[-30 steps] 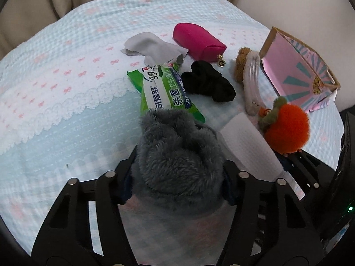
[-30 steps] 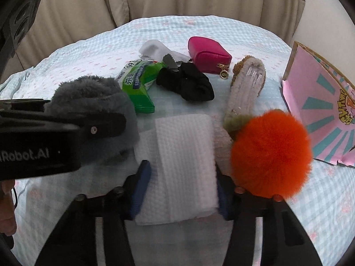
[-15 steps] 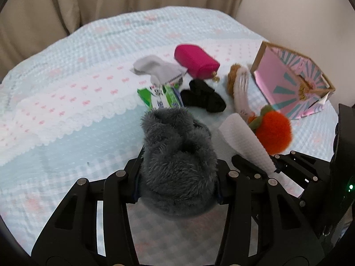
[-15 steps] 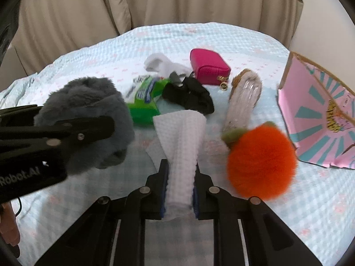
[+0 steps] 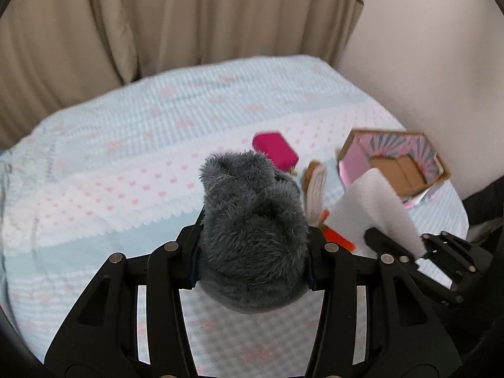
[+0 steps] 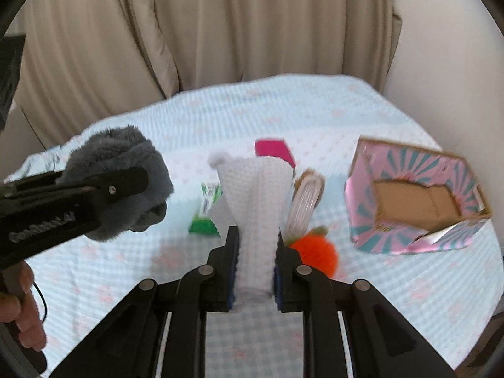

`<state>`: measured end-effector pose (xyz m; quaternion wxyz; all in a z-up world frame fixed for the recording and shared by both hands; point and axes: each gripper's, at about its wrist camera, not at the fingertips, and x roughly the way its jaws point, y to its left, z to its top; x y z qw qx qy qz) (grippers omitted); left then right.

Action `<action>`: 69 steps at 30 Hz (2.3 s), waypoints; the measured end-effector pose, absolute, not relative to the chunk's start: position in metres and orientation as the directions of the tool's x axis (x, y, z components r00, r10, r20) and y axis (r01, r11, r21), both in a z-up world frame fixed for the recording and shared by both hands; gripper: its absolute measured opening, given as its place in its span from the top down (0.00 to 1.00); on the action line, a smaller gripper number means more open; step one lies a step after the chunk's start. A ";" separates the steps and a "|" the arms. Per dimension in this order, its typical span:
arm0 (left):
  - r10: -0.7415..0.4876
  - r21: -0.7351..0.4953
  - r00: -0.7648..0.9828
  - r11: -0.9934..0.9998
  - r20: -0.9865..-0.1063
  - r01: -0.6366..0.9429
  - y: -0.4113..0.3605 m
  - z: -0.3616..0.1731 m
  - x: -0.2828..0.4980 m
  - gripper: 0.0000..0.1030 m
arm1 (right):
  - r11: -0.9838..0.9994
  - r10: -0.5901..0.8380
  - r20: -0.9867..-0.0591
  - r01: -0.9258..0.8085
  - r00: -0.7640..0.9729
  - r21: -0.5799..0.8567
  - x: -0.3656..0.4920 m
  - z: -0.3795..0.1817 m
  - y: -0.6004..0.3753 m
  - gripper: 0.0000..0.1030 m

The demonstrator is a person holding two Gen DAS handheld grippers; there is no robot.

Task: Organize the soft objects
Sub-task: 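Carry both items over the pink box and open both tools to drop them, then lift both tools away from the box back toward the remaining items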

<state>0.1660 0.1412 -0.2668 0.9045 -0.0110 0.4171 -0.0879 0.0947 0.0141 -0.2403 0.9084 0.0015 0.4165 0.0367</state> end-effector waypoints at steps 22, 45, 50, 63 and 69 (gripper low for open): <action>-0.181 -0.146 0.670 0.983 -0.720 0.109 -0.063 -0.159 0.200 0.57 | 0.997 0.070 -0.724 -0.020 0.686 0.078 0.124 -0.092 -0.178 0.84; -0.172 -0.124 0.254 0.973 -0.952 0.193 -0.222 -0.372 0.353 0.57 | 0.976 0.151 -0.964 0.120 0.218 0.180 0.276 -0.289 -0.369 0.84; -0.140 -0.094 0.225 0.974 -0.964 0.206 -0.231 -0.389 0.357 0.49 | 0.972 0.175 -0.970 0.129 0.171 0.198 0.282 -0.316 -0.374 0.84; -0.086 -0.022 0.234 0.965 -0.968 0.262 -0.234 -0.375 0.347 0.00 | 0.949 0.261 -0.955 0.145 0.138 0.280 0.283 -0.324 -0.386 0.00; -0.120 -0.059 0.228 0.964 -0.966 0.261 -0.233 -0.361 0.338 0.00 | 0.959 0.229 -0.955 0.122 0.191 0.255 0.277 -0.301 -0.383 0.00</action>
